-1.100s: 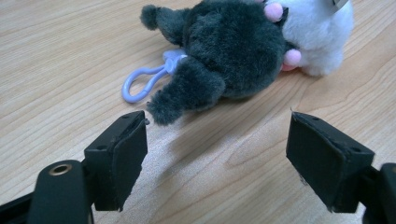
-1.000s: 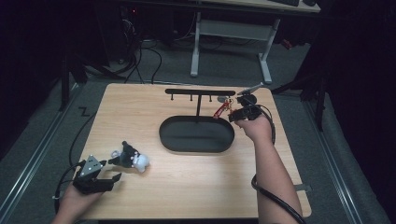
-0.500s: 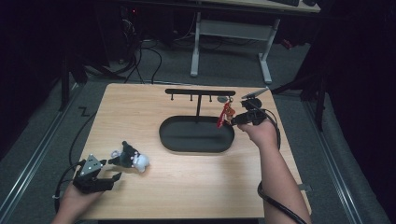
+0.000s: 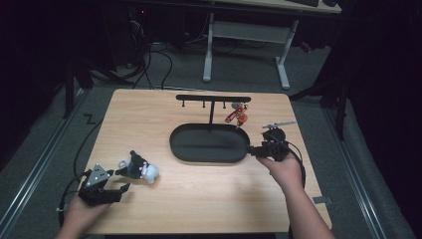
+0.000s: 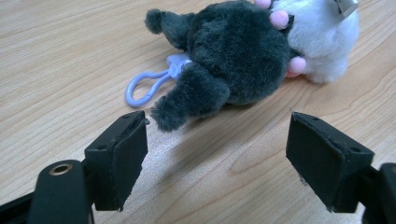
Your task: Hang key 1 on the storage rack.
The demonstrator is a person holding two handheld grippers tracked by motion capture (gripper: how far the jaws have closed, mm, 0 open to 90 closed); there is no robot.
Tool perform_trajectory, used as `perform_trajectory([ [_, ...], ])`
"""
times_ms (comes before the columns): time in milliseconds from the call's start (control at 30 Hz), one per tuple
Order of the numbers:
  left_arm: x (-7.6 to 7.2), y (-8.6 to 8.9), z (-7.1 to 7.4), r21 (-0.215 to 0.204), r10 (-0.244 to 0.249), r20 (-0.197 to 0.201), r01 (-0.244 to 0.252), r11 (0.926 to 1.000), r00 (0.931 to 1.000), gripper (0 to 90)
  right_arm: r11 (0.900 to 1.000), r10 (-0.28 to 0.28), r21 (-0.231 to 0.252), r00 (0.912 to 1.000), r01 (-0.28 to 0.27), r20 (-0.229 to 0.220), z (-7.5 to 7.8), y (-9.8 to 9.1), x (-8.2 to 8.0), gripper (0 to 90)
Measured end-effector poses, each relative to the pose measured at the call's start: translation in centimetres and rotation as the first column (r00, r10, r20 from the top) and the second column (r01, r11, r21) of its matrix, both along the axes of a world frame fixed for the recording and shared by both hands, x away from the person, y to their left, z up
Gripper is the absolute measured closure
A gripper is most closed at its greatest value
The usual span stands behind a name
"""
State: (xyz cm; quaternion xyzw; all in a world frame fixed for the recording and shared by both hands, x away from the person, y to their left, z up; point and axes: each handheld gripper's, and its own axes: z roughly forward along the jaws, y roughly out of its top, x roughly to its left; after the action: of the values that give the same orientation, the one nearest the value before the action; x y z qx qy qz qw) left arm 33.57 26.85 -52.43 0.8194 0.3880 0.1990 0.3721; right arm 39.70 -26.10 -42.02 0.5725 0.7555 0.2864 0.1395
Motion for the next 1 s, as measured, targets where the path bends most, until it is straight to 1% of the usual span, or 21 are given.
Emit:
perform_trajectory([
  [100,0.0,0.0,0.0,0.000,0.005,0.001,-0.005,1.0000,1.0000,21.2,0.9997,0.016,-0.019,0.9985,-0.015,0.052,-0.8,0.1,-1.8,33.8],
  [133,0.0,0.0,0.0,0.001,0.010,0.000,-0.010,0.9999,0.9999,21.2,0.9997,0.022,-0.010,0.9971,-0.021,0.072,-1.5,0.1,-2.9,34.0],
  [167,0.0,0.0,0.0,0.001,0.010,0.000,-0.010,0.9999,0.9999,21.2,0.9997,0.022,-0.010,0.9971,-0.021,0.072,-1.5,0.1,-2.9,34.0],
  [333,0.0,0.1,0.0,-0.014,0.020,-0.006,-0.020,0.9997,0.9998,21.2,0.9998,0.021,0.001,0.9906,-0.022,0.135,-3.7,0.2,-5.9,34.0],
  [433,0.1,0.2,0.1,-0.024,0.026,-0.003,-0.026,0.9994,0.9997,21.2,0.9981,0.002,0.060,0.9851,-0.013,0.172,-5.3,0.0,-7.7,34.3],
  [467,0.1,0.3,0.1,-0.037,0.034,-0.001,-0.034,0.9987,0.9994,21.2,0.9950,-0.011,0.100,0.9804,-0.009,0.197,-6.5,-0.2,-9.1,34.7],
  [500,0.1,0.3,0.1,-0.037,0.034,-0.001,-0.034,0.9987,0.9994,21.2,0.9950,-0.011,0.100,0.9804,-0.009,0.197,-6.5,-0.2,-9.1,34.7],
  [533,0.1,0.4,0.1,-0.053,0.049,-0.001,-0.049,0.9974,0.9988,21.2,0.9958,-0.007,0.090,0.9706,-0.015,0.241,-7.8,-0.5,-10.6,35.6],
  [567,0.1,0.4,0.1,-0.053,0.049,-0.001,-0.049,0.9974,0.9988,21.2,0.9958,-0.007,0.090,0.9706,-0.015,0.241,-7.8,-0.5,-10.6,35.6],
  [600,0.2,0.5,0.1,-0.064,0.055,0.004,-0.055,0.9964,0.9985,21.2,0.9972,0.000,0.072,0.9706,-0.018,0.241,-8.1,-0.5,-11.2,36.1],
  [633,0.3,0.5,0.3,-0.073,0.060,0.013,-0.059,0.9956,0.9981,21.9,0.9955,0.010,0.089,0.9706,-0.032,0.240,-7.9,-0.7,-11.8,35.6],
  [667,0.3,0.5,0.3,-0.073,0.060,0.013,-0.059,0.9956,0.9981,22.5,0.9933,0.004,0.111,0.9682,-0.032,0.250,-7.8,-0.8,-11.9,35.6],
  [700,0.3,0.5,0.3,-0.073,0.061,0.020,-0.060,0.9956,0.9979,22.5,0.9933,0.004,0.111,0.9682,-0.032,0.250,-7.8,-0.8,-11.9,35.6],
  [733,0.4,0.5,0.3,-0.077,0.061,0.021,-0.059,0.9953,0.9979,23.5,0.9912,-0.007,0.130,0.9700,-0.026,0.243,-7.8,-0.9,-11.9,35.6],
  [767,0.5,0.5,0.3,-0.091,0.062,0.018,-0.060,0.9941,0.9979,25.3,0.9903,-0.010,0.137,0.9721,-0.023,0.234,-7.9,-0.9,-11.8,35.6],
  [800,0.5,0.5,0.3,-0.099,0.062,0.013,-0.060,0.9932,0.9980,28.5,0.9913,-0.002,0.128,0.9730,-0.029,0.231,-8.2,-0.7,-11.7,36.0],
  [833,0.6,0.5,0.3,-0.107,0.065,0.012,-0.063,0.9923,0.9978,28.5,0.9913,-0.002,0.128,0.9730,-0.029,0.231,-8.2,-0.7,-11.7,36.0],
  [867,0.7,0.5,0.3,-0.106,0.064,0.009,-0.062,0.9924,0.9979,34.3,0.9913,0.005,0.127,0.9761,-0.034,0.217,-8.6,-0.5,-11.5,36.1],
  [900,0.7,0.4,0.3,-0.112,0.064,0.007,-0.062,0.9918,0.9979,34.3,0.9913,0.005,0.127,0.9761,-0.034,0.217,-8.6,-0.5,-11.5,36.1],
  [933,0.9,0.5,0.3,-0.133,0.063,0.004,-0.062,0.9892,0.9980,43.2,0.9917,0.008,0.124,0.9792,-0.034,0.203,-8.8,-0.3,-11.4,36.3],
  [1000,1.1,0.5,0.3,-0.145,0.070,-0.002,-0.069,0.9870,0.9976,46.0,0.9917,0.015,0.122,0.9792,-0.040,0.203,-8.9,-0.3,-11.4,36.4],
])
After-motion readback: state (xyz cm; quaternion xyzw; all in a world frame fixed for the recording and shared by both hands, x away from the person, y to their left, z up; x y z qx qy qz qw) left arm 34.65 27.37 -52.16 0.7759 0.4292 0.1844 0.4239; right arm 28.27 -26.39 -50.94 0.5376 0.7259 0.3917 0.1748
